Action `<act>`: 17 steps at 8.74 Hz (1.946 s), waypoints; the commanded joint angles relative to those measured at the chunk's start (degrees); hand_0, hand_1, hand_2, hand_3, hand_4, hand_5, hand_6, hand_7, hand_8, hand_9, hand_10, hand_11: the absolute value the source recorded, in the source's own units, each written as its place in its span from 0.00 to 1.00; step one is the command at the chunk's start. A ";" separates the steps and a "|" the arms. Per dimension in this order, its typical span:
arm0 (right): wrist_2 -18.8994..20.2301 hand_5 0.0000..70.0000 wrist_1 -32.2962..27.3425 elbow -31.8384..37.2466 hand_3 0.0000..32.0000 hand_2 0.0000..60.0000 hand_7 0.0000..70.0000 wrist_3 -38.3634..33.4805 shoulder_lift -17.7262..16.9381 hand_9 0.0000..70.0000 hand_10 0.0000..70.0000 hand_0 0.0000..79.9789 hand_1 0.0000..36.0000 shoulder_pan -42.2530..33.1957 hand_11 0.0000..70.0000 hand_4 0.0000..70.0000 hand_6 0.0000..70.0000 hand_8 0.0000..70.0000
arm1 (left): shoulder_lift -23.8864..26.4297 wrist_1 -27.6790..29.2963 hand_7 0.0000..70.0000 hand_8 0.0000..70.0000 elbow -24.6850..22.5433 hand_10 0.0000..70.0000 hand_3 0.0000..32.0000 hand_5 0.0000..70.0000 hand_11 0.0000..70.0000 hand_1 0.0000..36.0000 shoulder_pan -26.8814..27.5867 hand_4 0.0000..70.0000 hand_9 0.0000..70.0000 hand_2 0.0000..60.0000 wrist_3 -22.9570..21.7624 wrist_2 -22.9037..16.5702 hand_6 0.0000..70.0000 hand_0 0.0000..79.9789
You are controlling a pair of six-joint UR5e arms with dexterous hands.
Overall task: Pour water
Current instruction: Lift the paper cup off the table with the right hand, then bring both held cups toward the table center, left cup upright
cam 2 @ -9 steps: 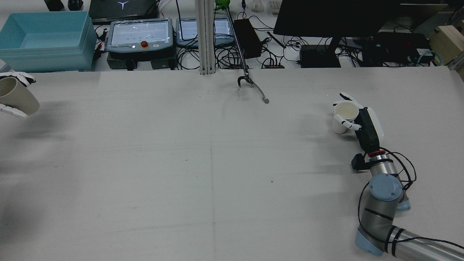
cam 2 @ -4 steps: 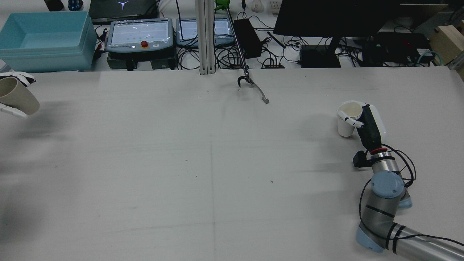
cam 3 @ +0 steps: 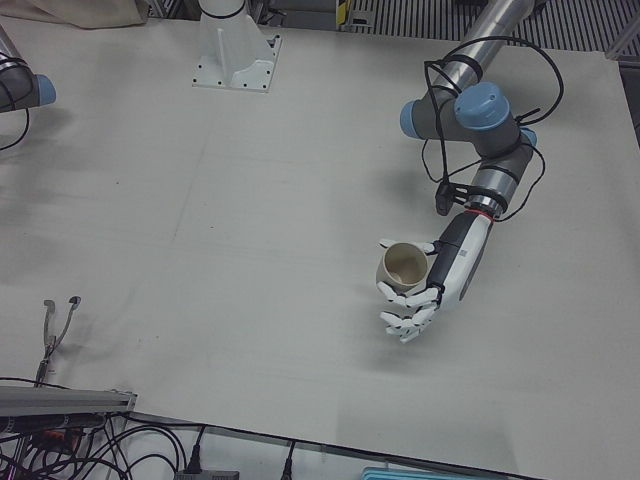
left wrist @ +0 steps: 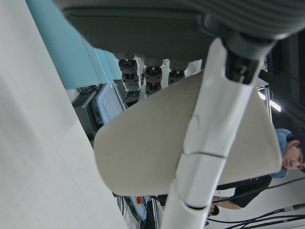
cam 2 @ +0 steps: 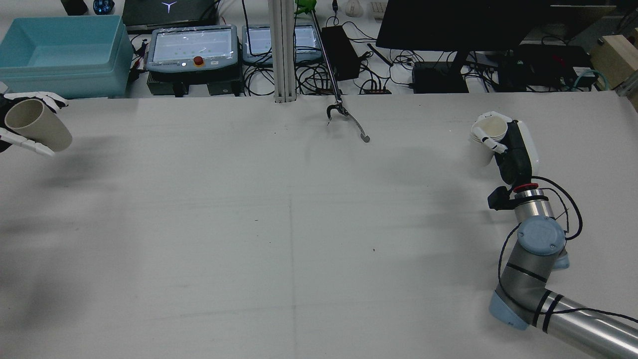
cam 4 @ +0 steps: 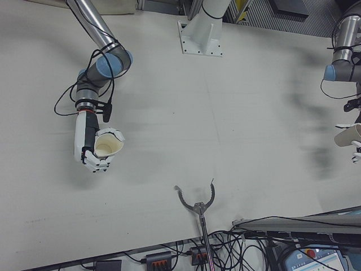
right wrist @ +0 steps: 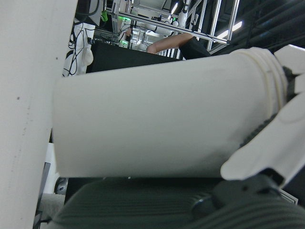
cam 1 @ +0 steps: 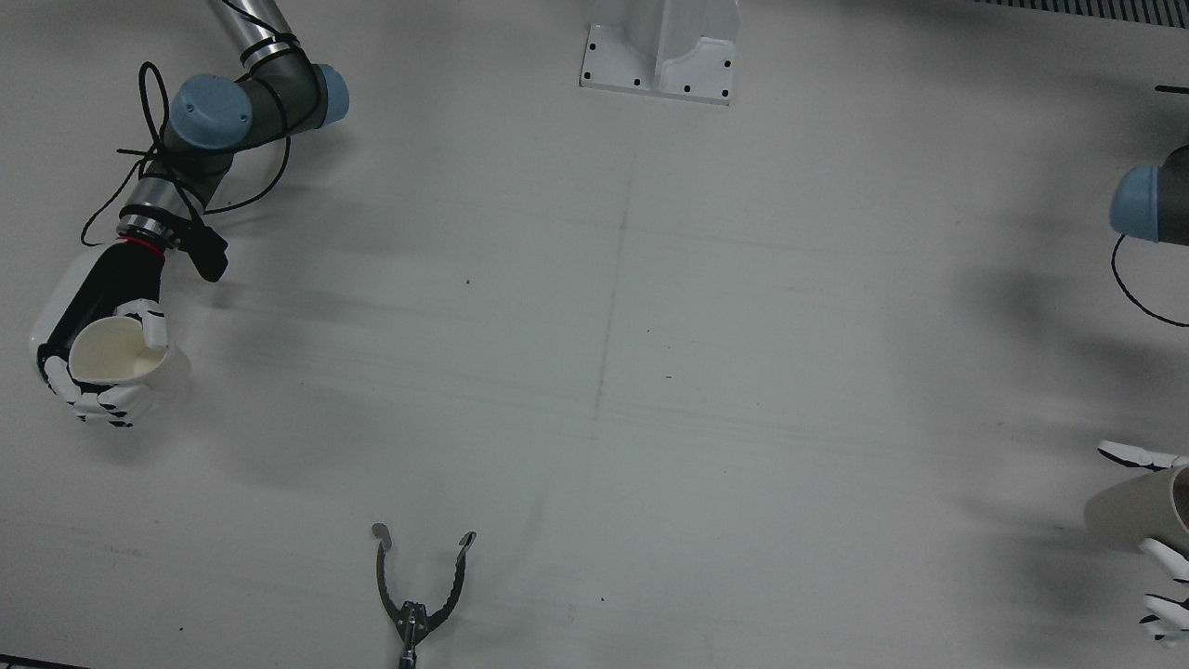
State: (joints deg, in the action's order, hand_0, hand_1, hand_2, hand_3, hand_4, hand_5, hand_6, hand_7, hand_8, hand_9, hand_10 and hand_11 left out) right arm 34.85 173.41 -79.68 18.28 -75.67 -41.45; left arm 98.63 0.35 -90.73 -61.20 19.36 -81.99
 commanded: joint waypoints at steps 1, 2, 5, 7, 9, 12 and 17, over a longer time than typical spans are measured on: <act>1.52 1.00 0.44 -4.76 0.00 1.00 1.00 1.31 -0.01 0.81 0.53 0.52 0.41 -4.94 0.75 0.43 0.94 0.61 | 12.76 -7.53 0.58 0.21 -0.76 0.11 0.00 0.55 0.20 0.76 5.37 0.75 0.35 0.00 0.24 -1.85 0.27 1.00; 4.75 1.00 0.61 -6.87 0.00 1.00 1.00 4.28 -0.01 0.80 0.52 0.52 0.40 -7.74 0.74 0.42 0.93 0.60 | 16.73 -9.65 0.59 0.21 -0.59 0.12 0.00 0.55 0.20 0.76 8.87 0.75 0.35 0.00 0.32 -1.86 0.27 1.00; 9.35 1.00 0.88 -11.45 0.00 1.00 1.00 9.05 0.17 0.78 0.51 0.53 0.40 -10.67 0.73 0.43 0.93 0.59 | 32.18 -15.88 0.59 0.21 -0.85 0.11 0.00 0.55 0.20 0.76 14.52 0.75 0.35 0.00 11.19 -8.26 0.27 1.00; 9.44 1.00 0.88 -12.94 0.00 1.00 1.00 10.63 0.52 0.77 0.51 0.53 0.40 -10.58 0.72 0.42 0.92 0.58 | 35.39 -17.32 0.60 0.22 -0.33 0.12 0.00 0.55 0.20 0.76 20.66 0.75 0.36 0.00 13.32 -8.36 0.28 1.00; 13.37 1.00 0.88 -16.45 0.00 1.00 1.00 16.40 0.61 0.77 0.52 0.53 0.41 -10.58 0.74 0.43 0.93 0.58 | 36.54 -17.93 0.60 0.22 0.03 0.12 0.00 0.54 0.21 0.77 24.71 0.74 0.36 0.00 15.87 -8.36 0.28 1.00; 24.08 1.00 11.45 -28.19 0.00 1.00 1.00 31.40 8.66 0.74 0.52 0.55 0.44 -11.72 0.74 0.51 0.96 0.55 | 37.07 -17.93 0.60 0.23 0.73 0.12 0.00 0.54 0.21 0.77 26.75 0.74 0.37 0.00 17.03 -8.36 0.28 1.00; 37.79 1.00 24.83 -45.89 0.00 1.00 1.00 54.28 12.65 0.75 0.59 0.62 0.91 -10.06 0.84 1.00 1.00 0.57 | 38.21 -18.28 0.60 0.23 0.73 0.12 0.00 0.54 0.21 0.78 26.49 0.74 0.37 0.00 17.03 -9.15 0.28 1.00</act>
State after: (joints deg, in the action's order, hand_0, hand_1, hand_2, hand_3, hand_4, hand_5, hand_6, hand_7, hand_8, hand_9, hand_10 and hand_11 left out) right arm 64.96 190.24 -119.05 64.73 -63.44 -52.41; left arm 136.65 -17.88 -90.01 -34.47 36.38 -90.44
